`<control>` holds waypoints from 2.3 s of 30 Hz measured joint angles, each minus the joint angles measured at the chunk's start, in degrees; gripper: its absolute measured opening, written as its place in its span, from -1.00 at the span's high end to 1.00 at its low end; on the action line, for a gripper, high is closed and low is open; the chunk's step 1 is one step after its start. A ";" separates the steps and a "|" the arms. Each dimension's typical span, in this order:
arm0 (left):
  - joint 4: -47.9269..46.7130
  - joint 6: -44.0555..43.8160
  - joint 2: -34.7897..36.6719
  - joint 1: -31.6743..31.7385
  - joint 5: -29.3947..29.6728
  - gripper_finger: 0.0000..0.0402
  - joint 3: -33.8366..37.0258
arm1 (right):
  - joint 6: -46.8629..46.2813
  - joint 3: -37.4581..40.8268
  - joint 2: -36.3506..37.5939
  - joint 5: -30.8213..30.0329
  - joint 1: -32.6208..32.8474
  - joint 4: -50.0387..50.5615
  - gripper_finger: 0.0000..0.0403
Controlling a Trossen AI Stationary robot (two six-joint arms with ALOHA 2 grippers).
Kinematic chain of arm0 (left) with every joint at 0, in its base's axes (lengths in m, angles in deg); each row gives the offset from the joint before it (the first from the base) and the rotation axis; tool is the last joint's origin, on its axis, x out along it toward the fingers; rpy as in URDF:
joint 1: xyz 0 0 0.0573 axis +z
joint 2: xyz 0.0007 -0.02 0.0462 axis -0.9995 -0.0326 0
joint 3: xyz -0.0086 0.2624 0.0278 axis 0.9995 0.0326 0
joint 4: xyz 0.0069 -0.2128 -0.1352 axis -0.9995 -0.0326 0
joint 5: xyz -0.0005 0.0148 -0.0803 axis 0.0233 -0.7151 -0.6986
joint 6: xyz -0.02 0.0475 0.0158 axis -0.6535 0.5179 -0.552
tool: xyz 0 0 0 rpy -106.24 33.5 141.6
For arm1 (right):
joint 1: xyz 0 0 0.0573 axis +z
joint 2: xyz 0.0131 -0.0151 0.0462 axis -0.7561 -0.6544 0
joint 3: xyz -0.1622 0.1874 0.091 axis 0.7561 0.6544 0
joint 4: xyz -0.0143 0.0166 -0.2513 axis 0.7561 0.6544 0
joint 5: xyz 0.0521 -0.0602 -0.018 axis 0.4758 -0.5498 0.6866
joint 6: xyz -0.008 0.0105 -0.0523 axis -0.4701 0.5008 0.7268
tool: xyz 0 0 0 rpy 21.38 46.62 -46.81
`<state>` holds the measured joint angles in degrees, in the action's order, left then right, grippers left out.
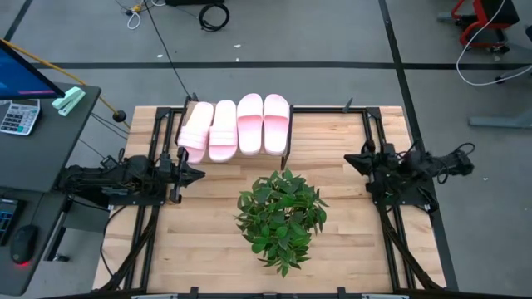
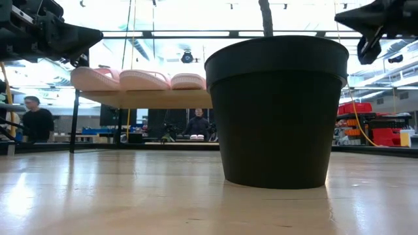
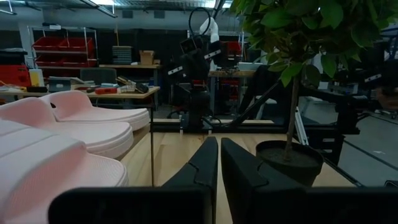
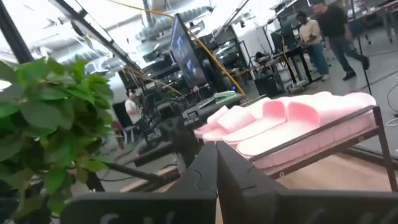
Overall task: Pick and place slides into the shelf
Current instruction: Return to Home Position
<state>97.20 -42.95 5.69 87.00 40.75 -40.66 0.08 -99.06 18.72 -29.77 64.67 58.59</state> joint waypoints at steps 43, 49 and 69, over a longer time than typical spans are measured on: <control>0.02 0.02 0.00 -0.02 0.00 0.80 0.00 | -2.88 9.07 0.00 20.34 -15.10 -6.84 1.00; 0.02 0.00 0.00 -0.02 0.00 0.85 0.00 | -2.77 9.05 0.00 21.21 -15.06 -2.65 1.00; 0.05 0.02 0.00 0.00 0.00 0.80 0.00 | 5.57 9.03 0.00 29.60 -14.97 4.29 1.00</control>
<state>97.25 -42.93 5.69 87.01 40.75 -40.66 5.65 -90.03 18.72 -0.18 49.70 62.88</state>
